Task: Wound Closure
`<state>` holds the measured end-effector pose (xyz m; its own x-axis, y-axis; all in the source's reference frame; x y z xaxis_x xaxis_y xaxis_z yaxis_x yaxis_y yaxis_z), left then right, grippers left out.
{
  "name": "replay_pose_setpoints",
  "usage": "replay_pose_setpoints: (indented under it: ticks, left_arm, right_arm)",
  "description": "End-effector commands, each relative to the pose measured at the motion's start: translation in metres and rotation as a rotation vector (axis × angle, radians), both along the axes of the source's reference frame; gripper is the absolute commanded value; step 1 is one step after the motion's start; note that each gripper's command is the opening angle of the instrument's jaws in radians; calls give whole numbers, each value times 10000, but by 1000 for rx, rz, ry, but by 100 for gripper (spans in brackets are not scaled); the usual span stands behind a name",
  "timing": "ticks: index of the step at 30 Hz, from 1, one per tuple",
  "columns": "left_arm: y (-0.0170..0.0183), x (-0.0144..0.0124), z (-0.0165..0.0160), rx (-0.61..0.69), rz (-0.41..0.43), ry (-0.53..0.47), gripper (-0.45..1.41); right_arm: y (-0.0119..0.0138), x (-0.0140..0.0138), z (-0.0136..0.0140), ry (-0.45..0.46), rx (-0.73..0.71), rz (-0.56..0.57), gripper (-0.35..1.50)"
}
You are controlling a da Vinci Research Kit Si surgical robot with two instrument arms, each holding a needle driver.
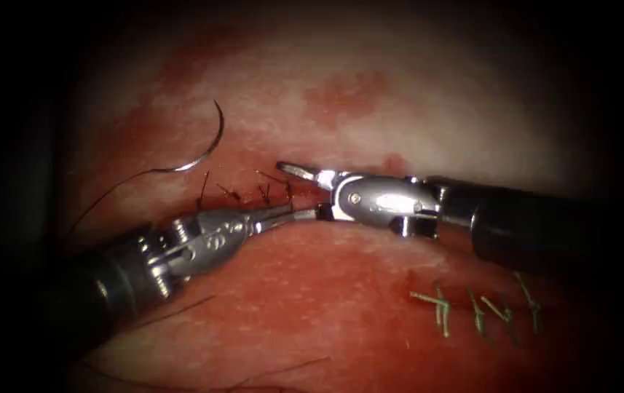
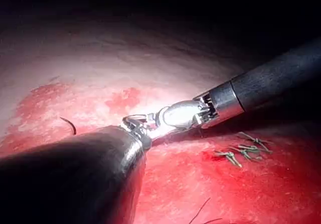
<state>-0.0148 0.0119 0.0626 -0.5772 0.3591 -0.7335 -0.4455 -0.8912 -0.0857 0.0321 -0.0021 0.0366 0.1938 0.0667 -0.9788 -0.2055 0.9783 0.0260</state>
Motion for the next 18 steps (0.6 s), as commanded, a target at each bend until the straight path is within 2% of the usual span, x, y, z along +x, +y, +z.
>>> replay_pose_setpoints:
  ticks: [1,7,18]
  left_arm:
    - [4,-5,5,-2,0,-1,-45]
    - [1,-11,3,-2,1,-8,-45]
    - [1,-13,3,-6,5,-8,-45]
  right_arm:
    - [2,11,3,4,-4,0,110]
    - [1,30,3,0,-22,14,110]
    - [0,37,8,1,-42,24,106]
